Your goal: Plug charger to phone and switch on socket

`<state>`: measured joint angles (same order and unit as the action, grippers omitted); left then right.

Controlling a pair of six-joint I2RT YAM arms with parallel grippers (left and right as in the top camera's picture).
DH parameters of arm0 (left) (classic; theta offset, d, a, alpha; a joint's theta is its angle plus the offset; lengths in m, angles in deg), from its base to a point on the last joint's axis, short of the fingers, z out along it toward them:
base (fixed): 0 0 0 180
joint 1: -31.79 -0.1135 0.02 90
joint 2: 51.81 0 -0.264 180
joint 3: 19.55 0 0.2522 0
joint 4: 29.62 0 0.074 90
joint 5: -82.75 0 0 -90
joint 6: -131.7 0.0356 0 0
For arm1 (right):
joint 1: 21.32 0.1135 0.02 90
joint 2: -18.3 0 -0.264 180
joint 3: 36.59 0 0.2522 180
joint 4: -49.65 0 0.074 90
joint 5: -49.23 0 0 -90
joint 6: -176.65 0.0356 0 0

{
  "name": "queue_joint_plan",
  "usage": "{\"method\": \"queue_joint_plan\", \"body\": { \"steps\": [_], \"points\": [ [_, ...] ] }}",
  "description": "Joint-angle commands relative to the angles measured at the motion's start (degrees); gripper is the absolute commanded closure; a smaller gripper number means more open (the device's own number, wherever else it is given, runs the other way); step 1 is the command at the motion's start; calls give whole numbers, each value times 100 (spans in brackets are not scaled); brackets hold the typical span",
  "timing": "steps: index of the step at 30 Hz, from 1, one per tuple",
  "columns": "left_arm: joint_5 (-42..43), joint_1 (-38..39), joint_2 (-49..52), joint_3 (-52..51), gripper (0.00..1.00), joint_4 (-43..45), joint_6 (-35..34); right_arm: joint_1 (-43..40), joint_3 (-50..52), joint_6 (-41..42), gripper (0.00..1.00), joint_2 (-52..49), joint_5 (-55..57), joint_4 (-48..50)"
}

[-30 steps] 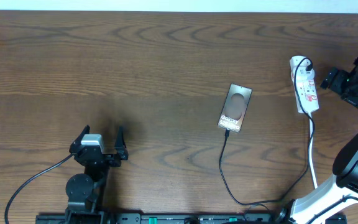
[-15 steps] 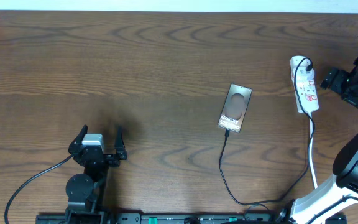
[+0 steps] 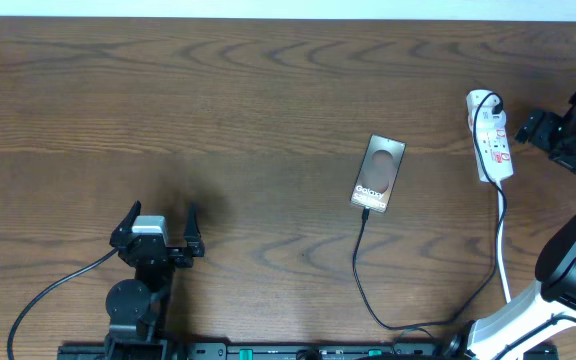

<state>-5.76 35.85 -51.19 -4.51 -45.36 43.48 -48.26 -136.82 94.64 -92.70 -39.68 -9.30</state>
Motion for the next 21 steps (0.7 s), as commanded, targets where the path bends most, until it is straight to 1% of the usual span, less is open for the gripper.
{"method": "queue_joint_plan", "body": {
  "steps": [1, 5, 10, 14, 18, 21],
  "points": [
    [-199, -13, -39, -105, 9, -221, 101, 2, -4, -79, 1, 7, 28, -4],
    [-199, -13, -39, -105, 9, -221, 101, 2, -2, -79, 1, -15, 28, -4],
    [-199, -13, -39, -105, 9, -221, 101, 66, -2, -79, 1, 247, 28, -7],
    [-199, -13, -39, -105, 9, -221, 101, 334, -2, -81, 1, 789, 28, -7],
    [-199, -13, -39, -105, 9, -221, 101, 837, 4, -79, 1, 1499, 28, -4],
    [-199, -13, -39, -105, 9, -221, 101, 1117, 11, -79, 1, 1812, 28, -4]
  ]
}}
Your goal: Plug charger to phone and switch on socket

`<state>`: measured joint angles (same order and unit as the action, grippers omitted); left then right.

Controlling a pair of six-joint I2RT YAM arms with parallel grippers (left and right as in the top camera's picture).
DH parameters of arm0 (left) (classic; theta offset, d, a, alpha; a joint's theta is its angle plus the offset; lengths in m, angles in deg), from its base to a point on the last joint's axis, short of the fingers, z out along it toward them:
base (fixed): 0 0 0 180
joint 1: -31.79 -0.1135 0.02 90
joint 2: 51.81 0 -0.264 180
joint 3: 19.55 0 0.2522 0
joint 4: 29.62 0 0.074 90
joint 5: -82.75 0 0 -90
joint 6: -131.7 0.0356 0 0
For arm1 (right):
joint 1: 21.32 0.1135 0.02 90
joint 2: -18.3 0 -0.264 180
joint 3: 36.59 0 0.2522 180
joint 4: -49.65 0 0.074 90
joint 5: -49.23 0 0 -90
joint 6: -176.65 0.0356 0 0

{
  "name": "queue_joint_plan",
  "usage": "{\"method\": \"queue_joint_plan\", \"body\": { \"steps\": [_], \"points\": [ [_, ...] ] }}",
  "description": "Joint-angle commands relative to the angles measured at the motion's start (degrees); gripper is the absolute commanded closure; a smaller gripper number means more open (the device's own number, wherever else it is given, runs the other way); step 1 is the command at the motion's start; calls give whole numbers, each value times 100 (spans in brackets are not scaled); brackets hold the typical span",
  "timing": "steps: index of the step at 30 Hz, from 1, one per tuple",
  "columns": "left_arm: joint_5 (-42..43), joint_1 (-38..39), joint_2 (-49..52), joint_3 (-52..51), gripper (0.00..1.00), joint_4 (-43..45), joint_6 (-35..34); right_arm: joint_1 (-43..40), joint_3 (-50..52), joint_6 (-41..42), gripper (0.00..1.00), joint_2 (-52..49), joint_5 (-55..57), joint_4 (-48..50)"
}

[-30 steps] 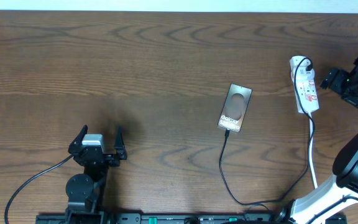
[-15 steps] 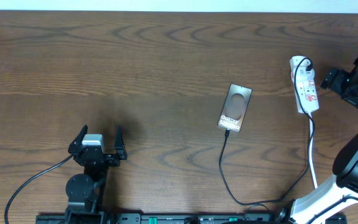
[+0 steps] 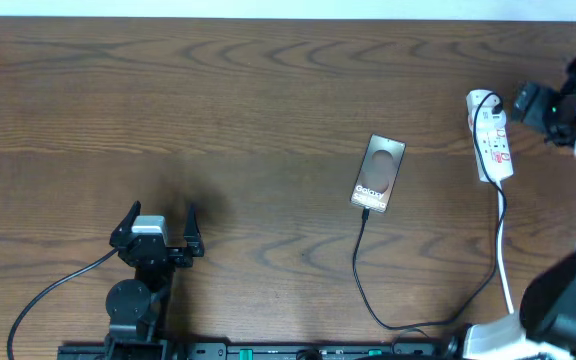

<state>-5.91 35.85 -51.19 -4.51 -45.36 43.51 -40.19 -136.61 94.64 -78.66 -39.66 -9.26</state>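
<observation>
The phone (image 3: 379, 173) lies face down mid-table, and the black charger cable (image 3: 368, 270) is plugged into its near end. That cable loops along the front edge and rises to the white power strip (image 3: 491, 140) at the right. A white charger plug (image 3: 482, 100) sits in the strip's far end. My right gripper (image 3: 521, 101) hovers just right of that far end, its fingers drawn together with nothing between them. My left gripper (image 3: 158, 222) rests open at the front left, far from everything.
The brown wooden table (image 3: 218, 100) spans the view. A black cable (image 3: 48, 290) trails from the left arm's base toward the front left corner. The right arm's white body runs along the right edge.
My right gripper has moved from beside the strip's middle to beside its far end, closer to the plug. Phone, cable, strip and left arm are unchanged.
</observation>
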Motion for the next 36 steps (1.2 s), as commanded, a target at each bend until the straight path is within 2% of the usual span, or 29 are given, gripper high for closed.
{"method": "queue_joint_plan", "body": {
  "steps": [1, 6, 9, 23, 25, 27, 32, 36],
  "points": [
    [-184, -13, -39, -105, 9, -221, 98, 393, 2, -79, 1, 501, 26, -7],
    [-184, -13, -39, -105, 9, -221, 98, 791, 551, -81, 1, 1069, 26, 0],
    [-184, -13, -39, -105, 9, -221, 98, 1005, 1268, -79, 1, 1410, 26, 2],
    [-184, -13, -39, -105, 9, -221, 98, 1147, 3318, -297, 1, 1700, 199, 129],
    [-184, -13, -39, -105, 9, -221, 98, 1154, 3759, -356, 1, 1816, 70, 577],
    [-184, -13, -39, -105, 9, -221, 98, 1233, 4459, -662, 1, 1969, -367, 1615],
    [-184, -13, -39, -105, 9, -221, 98, 1497, 5582, -787, 1, 2179, -732, 3348],
    [-184, -13, -39, -105, 9, -221, 98, 1556, 6041, -787, 1, 2275, -752, 3792]
  ]
}}
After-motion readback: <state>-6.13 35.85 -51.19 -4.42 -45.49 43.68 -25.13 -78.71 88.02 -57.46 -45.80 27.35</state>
